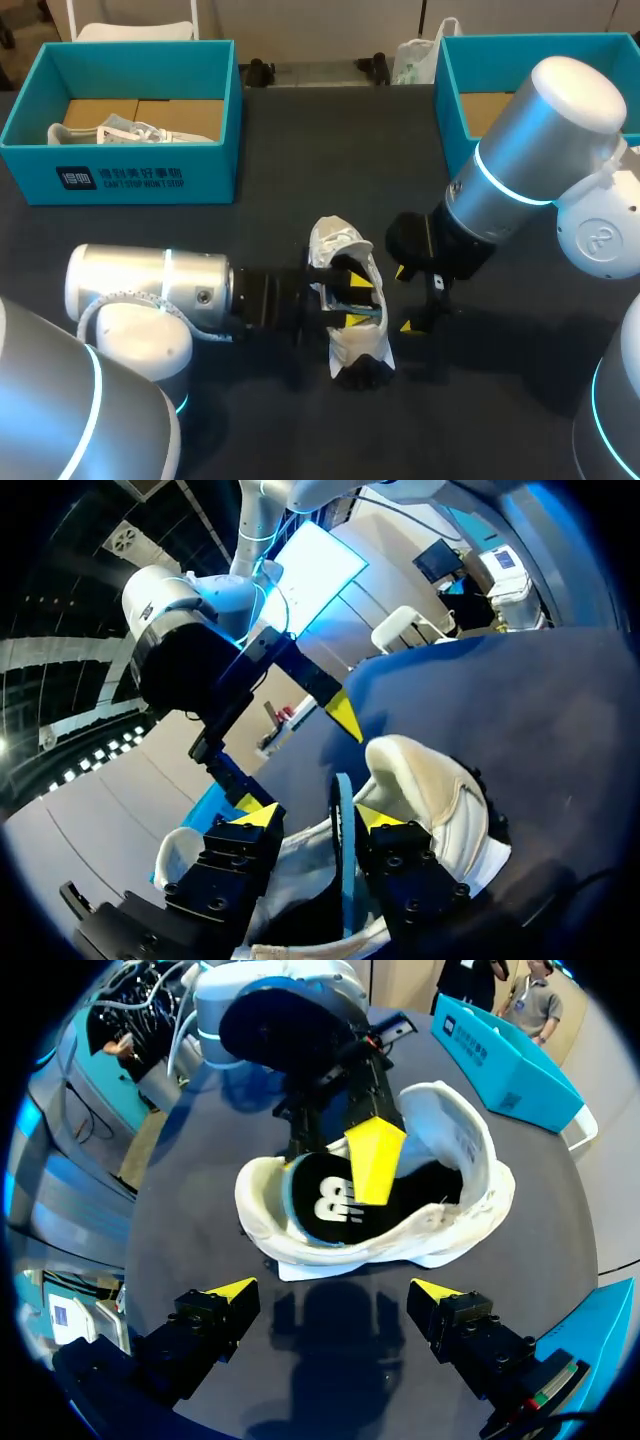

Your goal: Take the shoe out of the shoebox, open the shoe tongue, remove and reinsert the insole, then place the shoe into the shoebox

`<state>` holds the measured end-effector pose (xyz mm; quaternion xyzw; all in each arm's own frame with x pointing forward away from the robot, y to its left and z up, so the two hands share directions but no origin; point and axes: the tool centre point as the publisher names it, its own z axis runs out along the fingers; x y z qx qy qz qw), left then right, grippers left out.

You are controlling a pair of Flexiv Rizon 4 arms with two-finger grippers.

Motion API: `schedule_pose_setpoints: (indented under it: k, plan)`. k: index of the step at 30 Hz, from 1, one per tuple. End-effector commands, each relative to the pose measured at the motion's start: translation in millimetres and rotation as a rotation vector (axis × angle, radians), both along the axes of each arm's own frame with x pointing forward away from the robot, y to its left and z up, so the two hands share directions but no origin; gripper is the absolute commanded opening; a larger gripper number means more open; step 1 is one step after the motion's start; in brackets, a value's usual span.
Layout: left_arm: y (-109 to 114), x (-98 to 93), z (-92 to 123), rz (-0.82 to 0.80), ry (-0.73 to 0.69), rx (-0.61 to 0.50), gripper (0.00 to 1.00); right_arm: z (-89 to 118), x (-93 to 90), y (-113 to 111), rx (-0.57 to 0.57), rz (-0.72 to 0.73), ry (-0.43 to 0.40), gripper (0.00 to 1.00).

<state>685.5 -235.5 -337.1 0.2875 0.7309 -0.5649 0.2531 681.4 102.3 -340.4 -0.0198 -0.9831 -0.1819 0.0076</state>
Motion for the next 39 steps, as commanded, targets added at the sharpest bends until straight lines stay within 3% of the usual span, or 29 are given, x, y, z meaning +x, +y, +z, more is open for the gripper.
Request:
schedule_pose_setpoints:
  k: [1, 9, 18, 28, 39]
  plan:
    - [8.0, -5.8, 8.9, -0.014, 0.020, 0.032, 0.47, -0.7, -0.3, 0.3, 0.000, -0.001, -0.001, 1.00]
    - [8.7, -8.2, 12.9, -0.038, 0.019, 0.082, 0.53, 7.3, 3.7, -3.1, -0.008, 0.011, -0.012, 1.00]
    - [15.6, -11.4, 14.7, -0.087, 0.003, 0.177, 0.57, 23.4, 9.9, -33.9, -0.025, 0.009, -0.025, 1.00]
    - [39.2, -14.4, 20.9, -0.133, -0.008, 0.246, 0.50, 36.5, 18.7, -75.6, -0.044, 0.010, -0.016, 1.00]
    - [60.0, -20.5, 29.9, -0.207, -0.031, 0.365, 0.50, 39.0, 25.8, -87.0, -0.040, -0.019, 0.020, 1.00]
